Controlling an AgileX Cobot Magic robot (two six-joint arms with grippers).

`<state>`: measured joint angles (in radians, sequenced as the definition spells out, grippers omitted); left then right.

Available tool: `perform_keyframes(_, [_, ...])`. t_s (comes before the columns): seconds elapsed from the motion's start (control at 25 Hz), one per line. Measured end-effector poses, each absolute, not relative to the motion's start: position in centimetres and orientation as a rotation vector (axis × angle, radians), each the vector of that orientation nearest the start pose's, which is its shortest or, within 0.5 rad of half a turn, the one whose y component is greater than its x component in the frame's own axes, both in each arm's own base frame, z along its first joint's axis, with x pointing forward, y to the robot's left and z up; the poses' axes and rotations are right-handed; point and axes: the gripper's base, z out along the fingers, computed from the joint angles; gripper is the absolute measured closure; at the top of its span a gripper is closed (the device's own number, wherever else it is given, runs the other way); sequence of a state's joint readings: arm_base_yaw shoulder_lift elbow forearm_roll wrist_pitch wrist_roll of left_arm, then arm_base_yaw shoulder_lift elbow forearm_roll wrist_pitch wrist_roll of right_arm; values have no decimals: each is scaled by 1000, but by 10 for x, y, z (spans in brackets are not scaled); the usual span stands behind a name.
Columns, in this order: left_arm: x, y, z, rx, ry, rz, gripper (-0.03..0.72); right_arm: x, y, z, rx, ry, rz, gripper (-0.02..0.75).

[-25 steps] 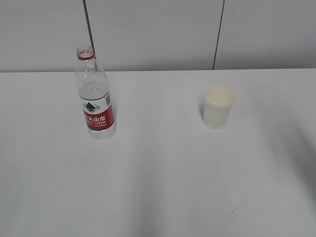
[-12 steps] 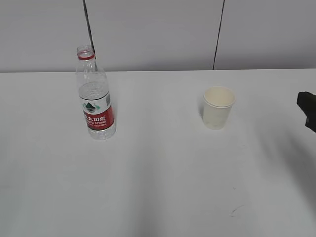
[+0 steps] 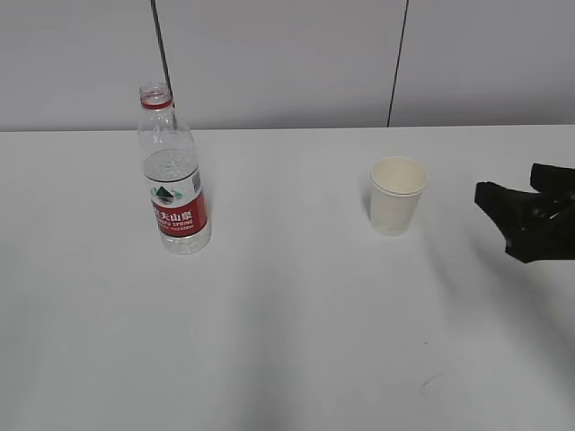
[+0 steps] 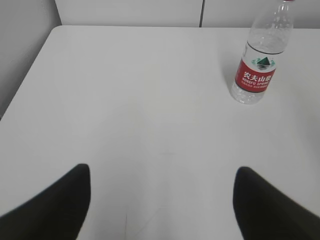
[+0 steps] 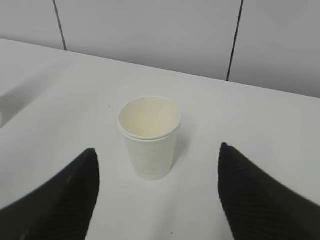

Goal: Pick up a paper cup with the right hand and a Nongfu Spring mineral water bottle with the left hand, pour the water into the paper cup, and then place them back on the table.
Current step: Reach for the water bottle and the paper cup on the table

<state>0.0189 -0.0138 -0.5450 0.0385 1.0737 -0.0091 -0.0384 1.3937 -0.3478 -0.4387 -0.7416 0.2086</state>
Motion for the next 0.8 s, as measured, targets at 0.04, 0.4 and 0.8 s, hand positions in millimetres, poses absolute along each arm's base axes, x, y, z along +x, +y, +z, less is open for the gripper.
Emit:
perform_keyframes(0.04, [-13, 3, 288, -31, 1998, 52, 162, 235, 18, 191, -289, 1812, 159, 192])
perform_keyframes(0.4, [-13, 3, 288, -31, 1998, 52, 162, 235, 22, 184, -337, 1837, 204, 192])
perform_keyframes(0.8, [-13, 3, 288, -31, 1998, 52, 162, 248, 29, 150, -374, 1824, 293, 108])
